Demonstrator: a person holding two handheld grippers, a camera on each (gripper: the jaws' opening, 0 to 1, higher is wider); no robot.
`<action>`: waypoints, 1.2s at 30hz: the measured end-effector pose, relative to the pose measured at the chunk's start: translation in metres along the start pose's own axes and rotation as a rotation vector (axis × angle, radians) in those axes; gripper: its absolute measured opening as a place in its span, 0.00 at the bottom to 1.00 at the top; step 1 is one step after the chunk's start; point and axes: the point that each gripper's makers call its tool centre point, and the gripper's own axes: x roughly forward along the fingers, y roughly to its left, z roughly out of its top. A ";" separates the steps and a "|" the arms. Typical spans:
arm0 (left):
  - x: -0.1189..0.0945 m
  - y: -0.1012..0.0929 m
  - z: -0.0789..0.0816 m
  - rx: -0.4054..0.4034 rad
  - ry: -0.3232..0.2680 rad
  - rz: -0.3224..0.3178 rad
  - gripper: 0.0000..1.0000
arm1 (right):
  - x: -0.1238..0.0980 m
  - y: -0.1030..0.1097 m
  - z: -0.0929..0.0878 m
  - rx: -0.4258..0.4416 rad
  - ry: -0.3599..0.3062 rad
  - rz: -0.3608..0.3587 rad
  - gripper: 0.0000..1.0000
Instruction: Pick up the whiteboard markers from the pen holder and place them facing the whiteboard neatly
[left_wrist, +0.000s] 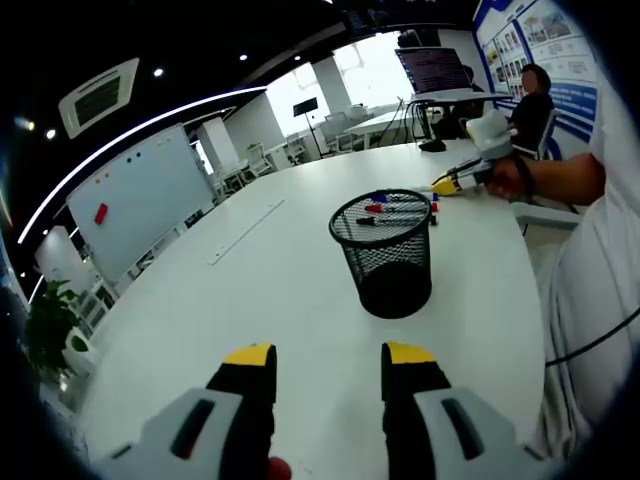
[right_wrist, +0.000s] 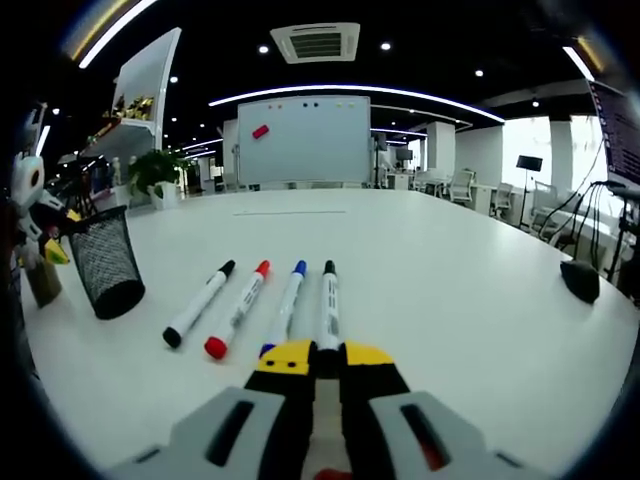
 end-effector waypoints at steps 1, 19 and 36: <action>0.000 0.000 0.000 0.000 0.000 0.000 0.44 | 0.000 0.000 0.000 -0.002 0.000 0.000 0.09; 0.002 0.004 -0.002 0.000 0.000 0.000 0.44 | -0.002 -0.001 0.000 -0.018 -0.001 0.000 0.09; 0.001 0.003 -0.002 0.002 -0.001 0.001 0.44 | -0.002 -0.001 0.003 -0.009 -0.015 0.011 0.12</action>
